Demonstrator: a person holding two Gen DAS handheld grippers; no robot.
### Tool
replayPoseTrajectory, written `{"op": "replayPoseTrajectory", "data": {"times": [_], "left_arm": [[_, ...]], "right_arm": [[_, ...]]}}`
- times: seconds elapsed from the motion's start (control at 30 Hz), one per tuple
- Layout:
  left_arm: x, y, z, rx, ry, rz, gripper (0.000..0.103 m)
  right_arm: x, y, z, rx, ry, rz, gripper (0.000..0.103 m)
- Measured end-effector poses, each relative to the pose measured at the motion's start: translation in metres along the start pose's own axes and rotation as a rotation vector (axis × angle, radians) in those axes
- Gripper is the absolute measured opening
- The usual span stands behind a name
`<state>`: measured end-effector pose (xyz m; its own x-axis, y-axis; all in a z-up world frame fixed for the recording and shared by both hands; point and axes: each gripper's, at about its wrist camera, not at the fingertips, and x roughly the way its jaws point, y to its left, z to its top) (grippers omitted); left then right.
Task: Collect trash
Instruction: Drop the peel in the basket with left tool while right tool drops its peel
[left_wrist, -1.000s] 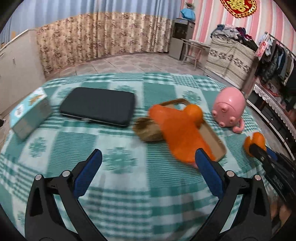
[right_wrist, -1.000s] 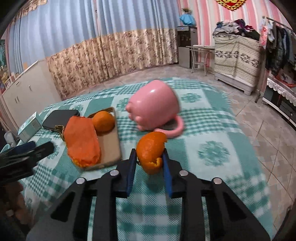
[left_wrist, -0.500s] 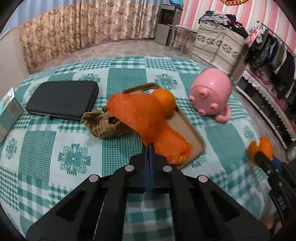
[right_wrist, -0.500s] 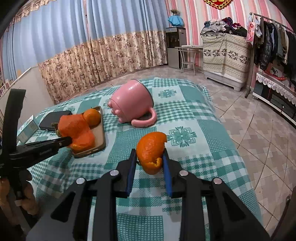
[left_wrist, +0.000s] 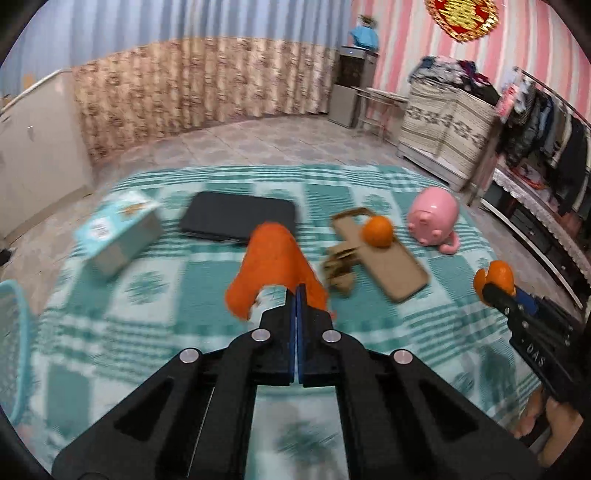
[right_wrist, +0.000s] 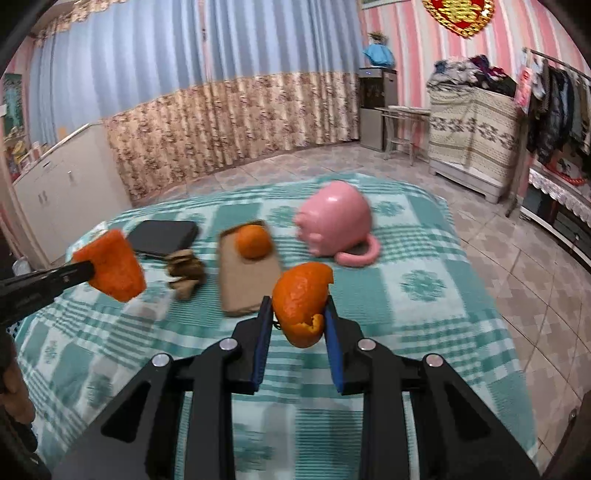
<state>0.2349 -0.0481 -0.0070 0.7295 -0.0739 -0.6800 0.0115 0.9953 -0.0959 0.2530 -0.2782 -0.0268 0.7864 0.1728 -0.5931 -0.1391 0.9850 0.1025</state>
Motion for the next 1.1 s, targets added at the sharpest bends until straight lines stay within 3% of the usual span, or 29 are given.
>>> {"op": "replayPoseTrajectory", "data": {"times": [0.53, 1.1], "left_arm": [[-0.084, 0.183, -0.044, -0.209, -0.07, 0.23, 0.0], [-0.129, 0.29, -0.047, -0.287, -0.146, 0.348, 0.0]], "right_arm": [[0.004, 0.176, 0.0, -0.179, 0.009, 0.213, 0.027], [0.011, 0.275, 0.008, -0.268, 0.007, 0.302, 0.027]]}}
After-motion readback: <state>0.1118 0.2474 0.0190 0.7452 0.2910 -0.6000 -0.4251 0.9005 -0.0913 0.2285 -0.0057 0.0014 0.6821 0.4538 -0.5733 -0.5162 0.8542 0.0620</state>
